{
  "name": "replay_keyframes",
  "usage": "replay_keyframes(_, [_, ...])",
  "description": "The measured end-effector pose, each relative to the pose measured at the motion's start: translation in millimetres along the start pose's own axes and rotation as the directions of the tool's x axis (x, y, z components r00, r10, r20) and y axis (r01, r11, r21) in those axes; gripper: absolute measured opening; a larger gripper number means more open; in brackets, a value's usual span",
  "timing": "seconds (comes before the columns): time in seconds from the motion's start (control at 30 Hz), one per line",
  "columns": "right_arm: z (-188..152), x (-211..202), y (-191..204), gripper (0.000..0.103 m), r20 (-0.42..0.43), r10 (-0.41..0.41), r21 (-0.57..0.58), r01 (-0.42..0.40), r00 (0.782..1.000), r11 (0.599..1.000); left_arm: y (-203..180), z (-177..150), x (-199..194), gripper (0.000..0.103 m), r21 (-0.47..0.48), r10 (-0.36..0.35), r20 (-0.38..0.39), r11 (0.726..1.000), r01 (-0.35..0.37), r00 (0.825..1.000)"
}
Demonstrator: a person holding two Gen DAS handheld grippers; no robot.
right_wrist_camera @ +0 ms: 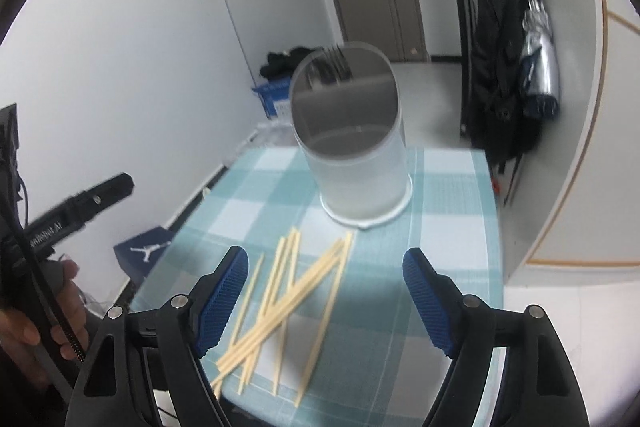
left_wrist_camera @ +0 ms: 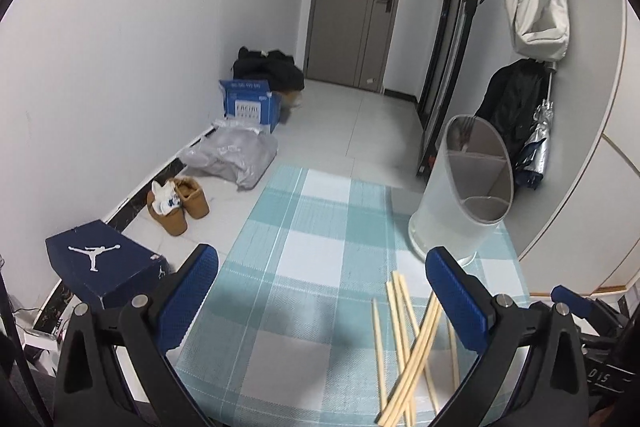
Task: Organize utensils
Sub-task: 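Move the right gripper back over the chopstick pile, then close the right gripper on one wooden chopstick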
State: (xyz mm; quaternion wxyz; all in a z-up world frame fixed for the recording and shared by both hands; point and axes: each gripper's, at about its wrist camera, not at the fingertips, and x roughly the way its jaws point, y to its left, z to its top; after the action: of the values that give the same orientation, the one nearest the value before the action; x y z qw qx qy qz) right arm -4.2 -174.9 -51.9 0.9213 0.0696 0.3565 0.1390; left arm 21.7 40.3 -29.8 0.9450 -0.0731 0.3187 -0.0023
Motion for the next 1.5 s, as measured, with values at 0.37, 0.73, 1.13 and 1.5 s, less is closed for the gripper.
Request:
replay_keyframes(0.37, [-7.5,55.0,-4.6,0.080,-0.173,-0.060,0.048,0.069,0.983,0.996,20.1,-3.4,12.0,0.102,-0.044,-0.024,-0.077,0.999,0.020,0.997])
replay_keyframes(0.73, [-10.8,118.2,12.0,0.063,-0.286,-0.265,-0.120,0.240,0.921,0.963,23.6,-8.4,27.8,0.102,-0.035,-0.048,-0.171,0.998,0.042,0.984])
replay_keyframes(1.13, [-23.2,122.7,24.2,0.006,-0.322,-0.257,-0.213,0.194,0.911,0.958,33.1,-7.0,30.8,0.102,-0.089,-0.050,-0.204,0.996,0.032,0.978])
replay_keyframes(1.5, [-32.1,97.9,-0.4,0.008,-0.506,-0.113,-0.174,0.027,0.855,0.984,35.5,-4.8,32.7,0.102,-0.131,-0.062,-0.222,0.991,0.033,0.973])
